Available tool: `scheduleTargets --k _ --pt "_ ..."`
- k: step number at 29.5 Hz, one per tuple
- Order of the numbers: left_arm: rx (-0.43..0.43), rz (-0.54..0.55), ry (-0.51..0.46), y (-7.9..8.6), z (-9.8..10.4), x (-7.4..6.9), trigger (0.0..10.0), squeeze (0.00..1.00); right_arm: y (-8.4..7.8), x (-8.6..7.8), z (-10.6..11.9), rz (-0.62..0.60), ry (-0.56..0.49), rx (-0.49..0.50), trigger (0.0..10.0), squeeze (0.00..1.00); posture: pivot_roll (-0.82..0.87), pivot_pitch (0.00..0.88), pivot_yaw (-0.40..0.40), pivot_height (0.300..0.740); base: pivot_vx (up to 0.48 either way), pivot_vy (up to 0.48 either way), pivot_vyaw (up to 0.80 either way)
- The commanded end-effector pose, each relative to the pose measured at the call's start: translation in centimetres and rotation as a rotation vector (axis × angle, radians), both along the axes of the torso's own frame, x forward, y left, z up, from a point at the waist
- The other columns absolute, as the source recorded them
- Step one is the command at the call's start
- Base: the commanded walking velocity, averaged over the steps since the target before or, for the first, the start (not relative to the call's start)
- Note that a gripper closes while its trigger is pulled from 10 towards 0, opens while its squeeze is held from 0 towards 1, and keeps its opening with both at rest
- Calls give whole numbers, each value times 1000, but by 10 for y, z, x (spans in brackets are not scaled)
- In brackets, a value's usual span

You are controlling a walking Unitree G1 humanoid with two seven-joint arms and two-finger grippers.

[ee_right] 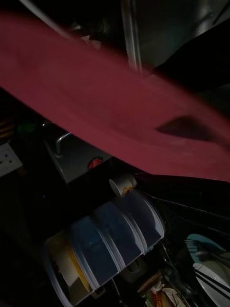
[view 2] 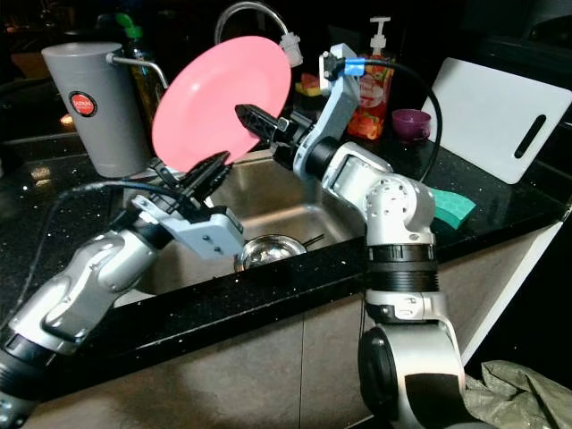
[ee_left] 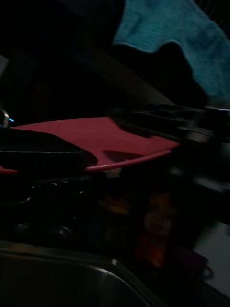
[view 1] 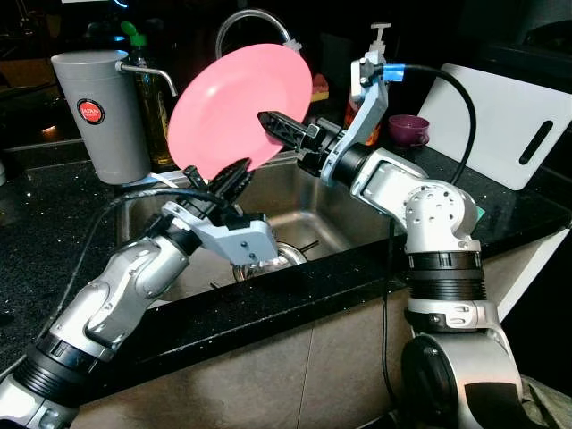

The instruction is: Kitchen organization

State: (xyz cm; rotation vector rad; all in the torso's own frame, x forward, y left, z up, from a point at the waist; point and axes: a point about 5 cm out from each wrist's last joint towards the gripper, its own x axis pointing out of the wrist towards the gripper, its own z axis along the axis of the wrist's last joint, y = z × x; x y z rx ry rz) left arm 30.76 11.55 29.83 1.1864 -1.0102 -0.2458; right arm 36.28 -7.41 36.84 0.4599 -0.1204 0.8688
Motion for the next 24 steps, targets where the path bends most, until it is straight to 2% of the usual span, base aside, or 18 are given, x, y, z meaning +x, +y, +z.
scheduleTargets --k 1,3,4,10,11,12,13,22,23,24 --pt "32 -40 -10 -7 -3 -6 10000 0 3 3 2 -20 7 12 8980 0 86 115 -26 740 0 0 0" --pt "33 -40 -9 -7 -3 -6 10000 0 3 5 1 -28 16 14 8980 0 86 115 -26 740 0 0 0" --pt "35 -37 -8 -7 -4 -5 10000 0 3 7 -1 -36 32 19 0 0 89 117 -34 740 0 0 0" --pt "55 -16 14 -2 -7 1 10000 0 2 15 -9 -59 79 25 0 0 93 125 -39 740 0 0 0" --pt "54 -14 17 -2 -6 1 10000 647 2 17 -11 -61 89 23 0 0 97 133 -41 740 0 0 0" --pt "54 -14 17 -2 -6 1 10000 647 2 17 -11 -61 89 23 0 0 97 133 -41 740 0 0 0" --pt "50 -18 27 -2 -6 1 10000 1000 3 17 -14 -60 97 21 0 0 97 141 -43 740 0 0 0" --pt "41 -11 36 -2 -5 3 10000 1000 3 21 -24 -75 124 5 0 0 99 155 -40 740 0 0 0" --pt "48 -7 49 -2 -7 3 10000 0 0 24 -26 -110 122 -7 0 0 100 159 -37 740 0 0 0" --pt "48 -7 49 -2 -7 3 10000 0 0 24 -26 -110 122 -7 0 0 100 159 -37 740 0 0 0"
